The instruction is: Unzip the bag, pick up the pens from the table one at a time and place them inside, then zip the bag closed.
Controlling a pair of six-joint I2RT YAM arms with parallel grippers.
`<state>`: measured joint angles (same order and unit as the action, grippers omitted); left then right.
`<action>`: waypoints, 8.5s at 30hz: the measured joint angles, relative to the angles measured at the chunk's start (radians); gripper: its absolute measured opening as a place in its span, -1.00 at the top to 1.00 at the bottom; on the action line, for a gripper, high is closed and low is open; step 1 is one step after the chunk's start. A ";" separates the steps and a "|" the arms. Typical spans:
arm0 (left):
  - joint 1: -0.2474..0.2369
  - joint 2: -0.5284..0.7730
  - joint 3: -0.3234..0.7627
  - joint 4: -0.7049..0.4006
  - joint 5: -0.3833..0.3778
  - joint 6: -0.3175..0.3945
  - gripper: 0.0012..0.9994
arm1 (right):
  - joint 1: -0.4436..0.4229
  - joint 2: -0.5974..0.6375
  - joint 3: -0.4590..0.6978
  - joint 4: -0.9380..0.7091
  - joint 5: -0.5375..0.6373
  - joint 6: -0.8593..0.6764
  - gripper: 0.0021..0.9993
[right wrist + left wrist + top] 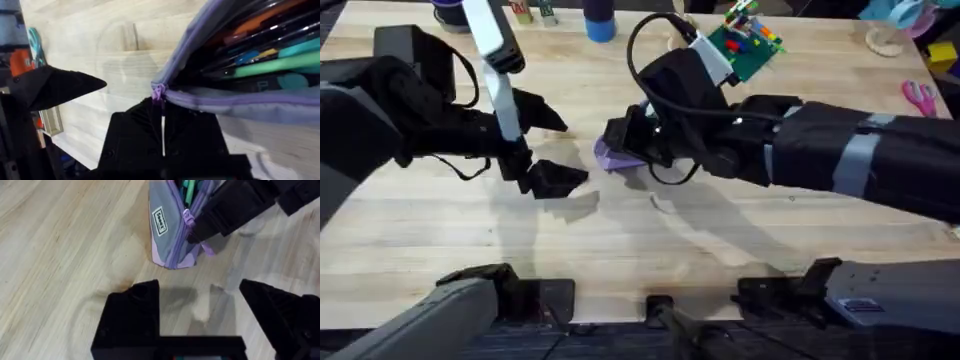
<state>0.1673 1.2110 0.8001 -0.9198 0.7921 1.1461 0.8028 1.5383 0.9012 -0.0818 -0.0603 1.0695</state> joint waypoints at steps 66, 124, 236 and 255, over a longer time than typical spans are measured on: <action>0.000 0.278 0.000 0.186 0.306 0.130 -0.99 | -0.033 -0.127 0.000 -0.009 0.000 0.000 0.94; -0.164 0.499 0.000 0.509 0.409 0.077 0.92 | -0.255 -0.127 0.000 -0.125 -0.062 -0.041 0.94; -0.167 0.190 0.019 0.330 0.148 -0.176 -0.99 | -0.659 -0.587 0.019 -0.519 -0.173 -0.927 -0.99; -0.167 -0.397 0.119 -0.065 -0.169 -0.759 -0.99 | -0.659 -0.669 0.019 -0.867 -0.172 -1.000 -0.99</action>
<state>-0.0002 0.8138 0.9195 -0.9844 0.6227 0.3873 0.1440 0.8696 0.9207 -0.9488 -0.2321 0.0696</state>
